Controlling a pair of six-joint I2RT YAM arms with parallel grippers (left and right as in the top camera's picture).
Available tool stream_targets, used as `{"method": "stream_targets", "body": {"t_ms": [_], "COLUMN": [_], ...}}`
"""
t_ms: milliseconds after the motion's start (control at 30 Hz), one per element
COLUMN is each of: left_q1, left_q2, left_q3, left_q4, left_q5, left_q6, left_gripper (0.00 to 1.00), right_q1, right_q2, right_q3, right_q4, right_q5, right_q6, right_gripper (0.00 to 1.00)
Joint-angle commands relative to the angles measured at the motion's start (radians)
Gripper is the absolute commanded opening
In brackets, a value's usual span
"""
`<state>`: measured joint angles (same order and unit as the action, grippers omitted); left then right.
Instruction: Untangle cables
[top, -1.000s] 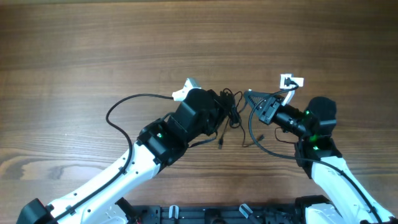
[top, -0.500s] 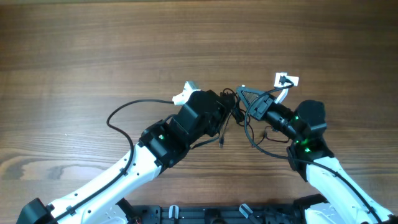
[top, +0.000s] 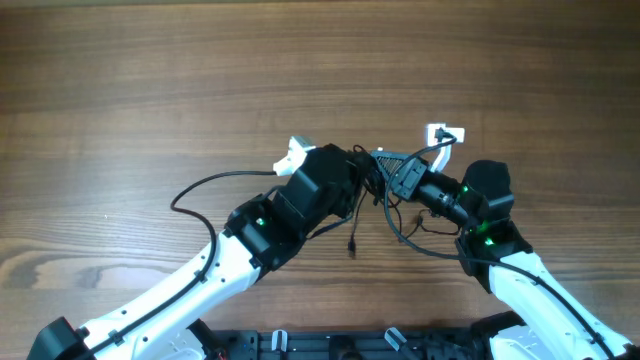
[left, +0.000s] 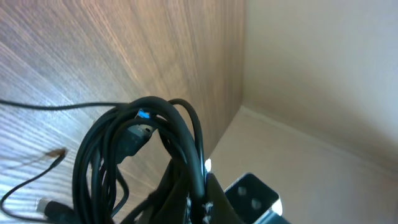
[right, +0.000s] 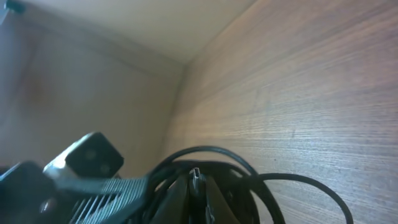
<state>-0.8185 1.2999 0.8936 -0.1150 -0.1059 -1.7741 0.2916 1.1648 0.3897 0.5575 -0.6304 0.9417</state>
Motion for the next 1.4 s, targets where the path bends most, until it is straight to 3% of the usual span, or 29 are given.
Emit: {"method": "stream_targets", "body": {"t_ms": [0,200,467,567,700,800,933,1067,1200,1367], "left_q1": [0.040,0.096,0.107,0.107,0.111,0.130,0.156,0.171,0.174,0.172], "left_q2": [-0.002,-0.002,-0.002,-0.002,-0.002,-0.002,-0.002,-0.002,-0.002,-0.002], "left_q3": [0.020,0.020,0.020,0.020,0.020,0.020,0.020,0.020,0.020,0.020], "left_q4": [0.037,-0.039,0.031,0.044,0.036,0.036,0.033,0.014,0.003,0.003], "left_q5": [-0.063,-0.051,0.018,0.069,0.055,0.042,0.042,0.041,0.033,0.035], "left_q6": [0.075,0.095,0.095,0.095,0.095,0.095,0.095,0.093,0.071,0.031], "left_gripper": [0.04,0.04,0.04,0.04,0.04,0.04,0.04,0.04,0.04,0.04], "right_q1": [0.031,0.030,0.031,0.031,0.024,-0.012,-0.128,-0.248,-0.226,-0.113], "right_q2": [-0.002,-0.002,0.005,0.032,0.066,0.061,0.034,0.000,-0.034,-0.039], "right_q3": [-0.004,-0.004,-0.004,-0.004,-0.004,-0.003,-0.003,-0.003,-0.004,-0.004], "right_q4": [-0.008,-0.016,-0.024,-0.024,-0.024,-0.024,-0.023,-0.011,0.013,0.005], "right_q5": [-0.265,-0.327,-0.357,-0.296,-0.229,-0.238,-0.327,-0.518,-0.710,-0.653], "right_q6": [-0.137,-0.186,-0.255,-0.266,-0.327,-0.335,-0.277,-0.246,-0.315,-0.429], "right_gripper": [0.04,0.04,0.05,0.12,0.31,0.50,0.64,0.65,0.65,0.64]}}
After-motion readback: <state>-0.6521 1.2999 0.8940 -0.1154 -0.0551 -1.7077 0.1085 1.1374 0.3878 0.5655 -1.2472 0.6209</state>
